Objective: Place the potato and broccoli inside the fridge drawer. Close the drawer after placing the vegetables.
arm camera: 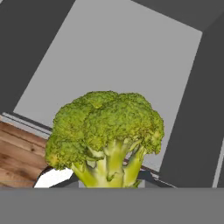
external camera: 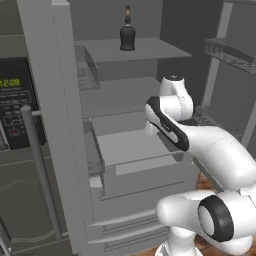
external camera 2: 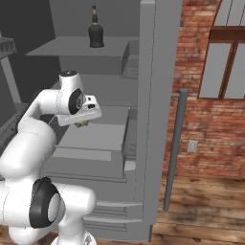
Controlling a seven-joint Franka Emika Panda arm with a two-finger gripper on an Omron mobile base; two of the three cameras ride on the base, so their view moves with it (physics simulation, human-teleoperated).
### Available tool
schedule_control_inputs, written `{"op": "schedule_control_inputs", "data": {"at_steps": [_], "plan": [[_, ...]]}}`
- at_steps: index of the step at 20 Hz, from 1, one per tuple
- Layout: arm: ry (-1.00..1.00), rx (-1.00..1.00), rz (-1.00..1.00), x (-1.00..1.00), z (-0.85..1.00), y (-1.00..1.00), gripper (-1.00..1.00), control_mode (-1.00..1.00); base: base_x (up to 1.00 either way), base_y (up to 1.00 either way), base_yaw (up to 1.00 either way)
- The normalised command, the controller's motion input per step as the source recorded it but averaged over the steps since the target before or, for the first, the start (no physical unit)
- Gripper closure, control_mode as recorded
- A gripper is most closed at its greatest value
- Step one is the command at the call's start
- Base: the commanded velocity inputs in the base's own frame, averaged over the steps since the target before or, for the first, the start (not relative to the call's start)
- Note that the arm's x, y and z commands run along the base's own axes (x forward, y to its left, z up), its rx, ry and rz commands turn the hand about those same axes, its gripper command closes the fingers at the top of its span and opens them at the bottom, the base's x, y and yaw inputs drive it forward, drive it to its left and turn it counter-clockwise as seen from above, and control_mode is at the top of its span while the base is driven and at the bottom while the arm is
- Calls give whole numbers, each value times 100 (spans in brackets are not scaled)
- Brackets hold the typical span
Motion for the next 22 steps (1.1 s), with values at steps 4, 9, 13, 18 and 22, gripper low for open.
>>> {"op": "schedule_control_inputs", "data": {"at_steps": [4,9,13,18,22], "plan": [[4,-8,6,75,-53,4,100,-100,0,0,0],[1,-5,14,56,-79,29,100,-100,0,0,0],[0,-2,17,5,-72,28,100,-100,0,0,0],[0,0,11,4,-53,15,100,-100,0,0,0],[8,0,13,-3,-49,2,100,-100,0,0,0]]}}
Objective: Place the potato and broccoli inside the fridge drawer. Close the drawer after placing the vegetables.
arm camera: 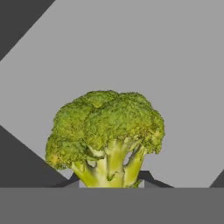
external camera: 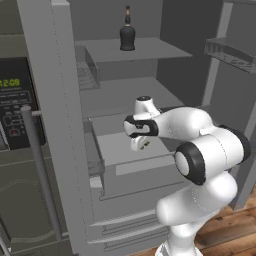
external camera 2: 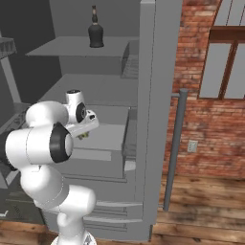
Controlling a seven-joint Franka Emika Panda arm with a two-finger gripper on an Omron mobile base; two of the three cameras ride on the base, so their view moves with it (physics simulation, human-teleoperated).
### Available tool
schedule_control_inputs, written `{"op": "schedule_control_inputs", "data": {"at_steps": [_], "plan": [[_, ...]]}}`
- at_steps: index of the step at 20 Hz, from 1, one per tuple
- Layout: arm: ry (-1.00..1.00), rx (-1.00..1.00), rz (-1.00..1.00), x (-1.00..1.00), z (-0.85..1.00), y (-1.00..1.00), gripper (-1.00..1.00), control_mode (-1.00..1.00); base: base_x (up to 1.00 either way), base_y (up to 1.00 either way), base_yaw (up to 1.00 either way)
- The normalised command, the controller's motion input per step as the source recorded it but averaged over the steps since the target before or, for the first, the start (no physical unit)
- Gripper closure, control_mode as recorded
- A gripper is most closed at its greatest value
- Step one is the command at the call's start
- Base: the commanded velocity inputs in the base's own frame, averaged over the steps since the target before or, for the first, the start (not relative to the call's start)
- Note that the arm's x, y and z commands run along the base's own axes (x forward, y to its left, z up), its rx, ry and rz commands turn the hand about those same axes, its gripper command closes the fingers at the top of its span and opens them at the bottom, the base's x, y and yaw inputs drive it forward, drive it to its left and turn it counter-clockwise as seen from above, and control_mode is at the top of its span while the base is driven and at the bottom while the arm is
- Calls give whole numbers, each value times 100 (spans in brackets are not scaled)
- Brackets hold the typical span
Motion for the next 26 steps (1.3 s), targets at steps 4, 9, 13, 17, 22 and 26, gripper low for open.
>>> {"op": "schedule_control_inputs", "data": {"at_steps": [4,9,13,17,22,26], "plan": [[18,0,12,-21,-39,0,100,-100,0,0,0],[19,0,9,-37,-21,0,100,-100,0,0,0],[12,1,5,-51,0,0,100,-100,0,0,0],[8,1,3,-69,0,0,100,-100,0,0,0],[3,5,1,-87,0,-8,100,-100,0,0,0],[3,5,2,59,31,-18,100,-100,0,0,0]]}}
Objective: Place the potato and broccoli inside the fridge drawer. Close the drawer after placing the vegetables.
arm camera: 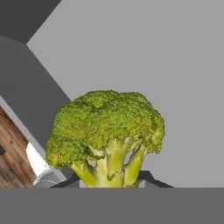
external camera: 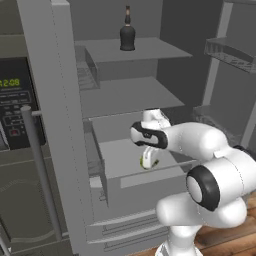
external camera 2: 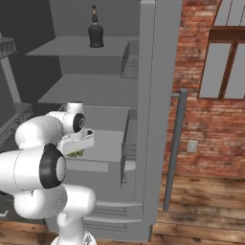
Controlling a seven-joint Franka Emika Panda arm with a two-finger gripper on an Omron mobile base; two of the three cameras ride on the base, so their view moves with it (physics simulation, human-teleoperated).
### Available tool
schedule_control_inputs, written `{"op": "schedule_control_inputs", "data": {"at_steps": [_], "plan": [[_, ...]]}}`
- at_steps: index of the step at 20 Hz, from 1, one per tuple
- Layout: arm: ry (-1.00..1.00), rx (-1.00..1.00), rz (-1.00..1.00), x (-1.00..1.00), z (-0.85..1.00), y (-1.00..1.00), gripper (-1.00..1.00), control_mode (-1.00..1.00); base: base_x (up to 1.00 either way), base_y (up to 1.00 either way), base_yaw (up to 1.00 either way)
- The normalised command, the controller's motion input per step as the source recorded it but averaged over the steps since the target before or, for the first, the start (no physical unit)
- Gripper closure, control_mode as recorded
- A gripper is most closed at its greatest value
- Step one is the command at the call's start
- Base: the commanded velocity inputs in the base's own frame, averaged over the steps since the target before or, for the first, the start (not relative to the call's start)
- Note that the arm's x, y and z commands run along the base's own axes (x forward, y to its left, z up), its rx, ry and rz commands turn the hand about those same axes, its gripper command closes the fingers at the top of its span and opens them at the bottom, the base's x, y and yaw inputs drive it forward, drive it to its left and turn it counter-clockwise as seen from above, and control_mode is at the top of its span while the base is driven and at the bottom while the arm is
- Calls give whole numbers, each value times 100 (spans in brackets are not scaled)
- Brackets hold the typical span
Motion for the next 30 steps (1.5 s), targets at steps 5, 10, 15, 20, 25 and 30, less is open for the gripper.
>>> {"op": "schedule_control_inputs", "data": {"at_steps": [5,10,15,20,25,30], "plan": [[4,6,4,100,25,-2,100,-100,0,0,0],[3,1,5,73,-26,0,100,-100,0,0,0],[0,0,5,13,-66,0,100,-100,0,0,0],[0,0,3,21,-49,0,100,-100,0,0,0],[4,0,1,13,-38,2,100,-100,0,0,0],[8,0,1,1,-51,5,100,-100,0,0,0]]}}
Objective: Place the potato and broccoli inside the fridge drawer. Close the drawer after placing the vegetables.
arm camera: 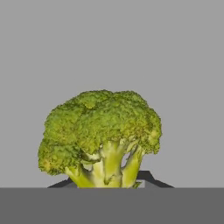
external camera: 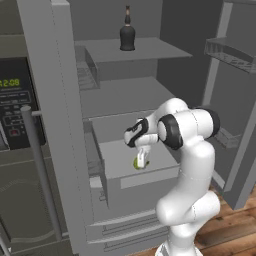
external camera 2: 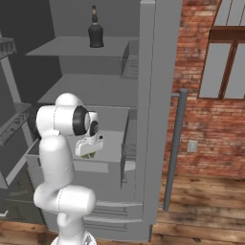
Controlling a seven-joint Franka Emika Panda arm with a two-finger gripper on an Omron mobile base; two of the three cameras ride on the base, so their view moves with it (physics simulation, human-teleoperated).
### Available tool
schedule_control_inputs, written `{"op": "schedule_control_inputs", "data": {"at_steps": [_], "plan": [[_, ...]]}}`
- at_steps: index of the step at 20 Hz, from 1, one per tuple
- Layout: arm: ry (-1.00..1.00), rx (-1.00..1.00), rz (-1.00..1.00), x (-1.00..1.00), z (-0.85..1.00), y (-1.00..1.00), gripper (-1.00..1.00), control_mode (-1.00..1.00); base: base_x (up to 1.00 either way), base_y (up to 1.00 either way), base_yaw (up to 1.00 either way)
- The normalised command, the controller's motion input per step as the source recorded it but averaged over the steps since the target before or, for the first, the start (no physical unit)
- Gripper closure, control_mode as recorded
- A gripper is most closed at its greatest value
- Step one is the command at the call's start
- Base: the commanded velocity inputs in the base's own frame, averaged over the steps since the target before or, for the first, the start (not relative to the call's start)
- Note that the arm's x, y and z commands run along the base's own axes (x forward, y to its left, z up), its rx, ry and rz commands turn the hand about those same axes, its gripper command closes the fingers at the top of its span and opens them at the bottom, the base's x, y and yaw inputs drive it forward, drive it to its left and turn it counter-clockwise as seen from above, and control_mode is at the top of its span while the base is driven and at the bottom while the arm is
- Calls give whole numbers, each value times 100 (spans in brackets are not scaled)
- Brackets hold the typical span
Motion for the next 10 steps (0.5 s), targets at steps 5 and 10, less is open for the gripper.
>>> {"op": "schedule_control_inputs", "data": {"at_steps": [5,10], "plan": [[2,0,0,0,-20,11,-100,-100,0,0,0],[-6,0,0,-8,37,0,-100,-100,0,0,0]]}}
